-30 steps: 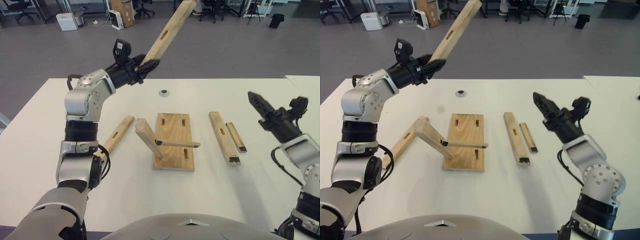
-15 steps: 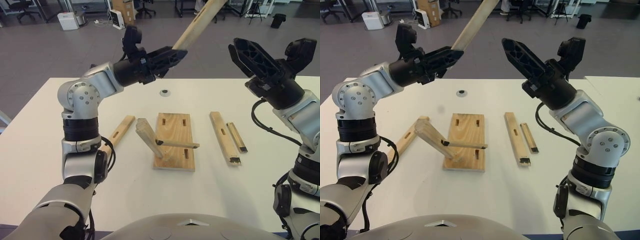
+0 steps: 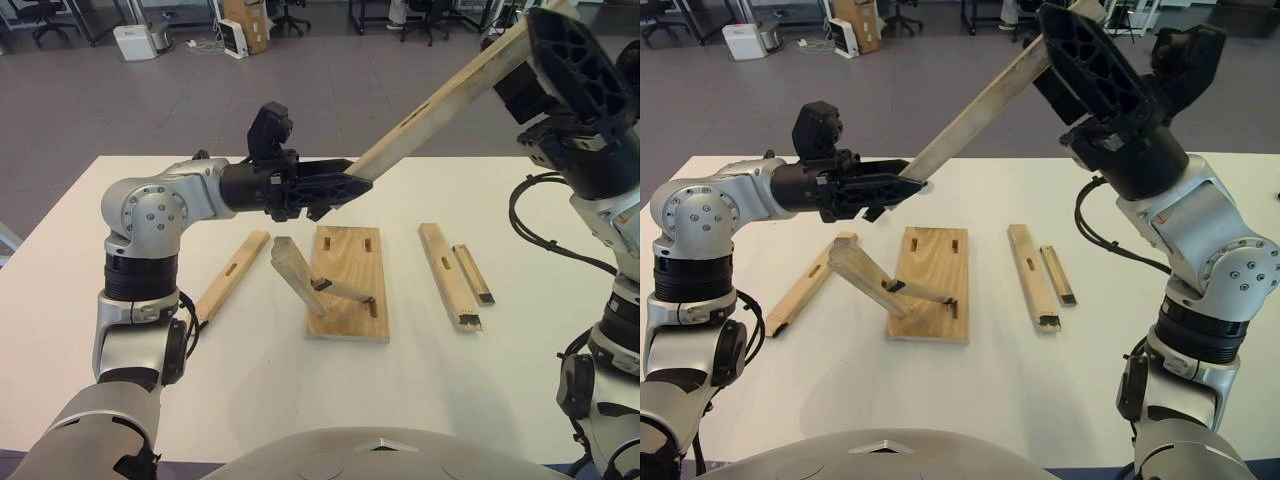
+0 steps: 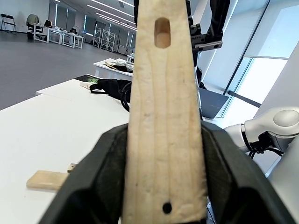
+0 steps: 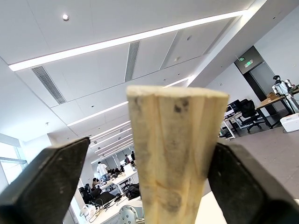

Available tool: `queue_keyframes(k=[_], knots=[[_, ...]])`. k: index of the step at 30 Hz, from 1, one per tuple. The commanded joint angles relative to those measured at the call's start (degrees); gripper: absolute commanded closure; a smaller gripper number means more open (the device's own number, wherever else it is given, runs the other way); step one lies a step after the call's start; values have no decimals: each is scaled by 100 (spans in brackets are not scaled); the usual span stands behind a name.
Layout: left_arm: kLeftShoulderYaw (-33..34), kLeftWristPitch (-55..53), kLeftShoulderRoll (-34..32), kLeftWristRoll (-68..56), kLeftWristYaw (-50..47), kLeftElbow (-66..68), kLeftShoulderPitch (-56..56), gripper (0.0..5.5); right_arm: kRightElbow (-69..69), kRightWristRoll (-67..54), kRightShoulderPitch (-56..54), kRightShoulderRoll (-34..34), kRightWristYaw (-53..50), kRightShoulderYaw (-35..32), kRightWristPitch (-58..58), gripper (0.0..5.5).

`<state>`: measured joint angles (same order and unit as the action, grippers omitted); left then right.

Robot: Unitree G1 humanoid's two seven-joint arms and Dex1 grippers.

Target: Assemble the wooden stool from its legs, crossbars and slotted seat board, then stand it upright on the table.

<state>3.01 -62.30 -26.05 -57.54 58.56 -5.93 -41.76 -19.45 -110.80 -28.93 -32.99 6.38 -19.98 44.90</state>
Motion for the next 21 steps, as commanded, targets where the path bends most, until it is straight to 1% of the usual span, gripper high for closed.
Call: queue_keyframes(k=[1, 6, 7, 8, 17, 21], knots=[[-94, -76, -91, 66, -62, 3, -52, 343, -84, -197, 25, 17, -80, 126, -26, 205], [-97, -57, -136, 50, -75, 31, -48, 343, 80, -120, 129, -52, 10, 131, -32, 299], [-99, -47, -138, 57, -76, 43, -47, 343, 101, -105, 140, -67, 32, 123, -23, 326], [-103, -29, -136, 73, -78, 59, -48, 344, 124, -73, 153, -83, 66, 110, -8, 334], [-78, 213, -115, 217, -139, 176, 19, 344, 249, 429, 459, -87, 327, 118, 0, 336], [73, 383, -44, 315, -240, 421, -98, 344, 533, 1387, 439, -10, 64, 238, -264, 337]])
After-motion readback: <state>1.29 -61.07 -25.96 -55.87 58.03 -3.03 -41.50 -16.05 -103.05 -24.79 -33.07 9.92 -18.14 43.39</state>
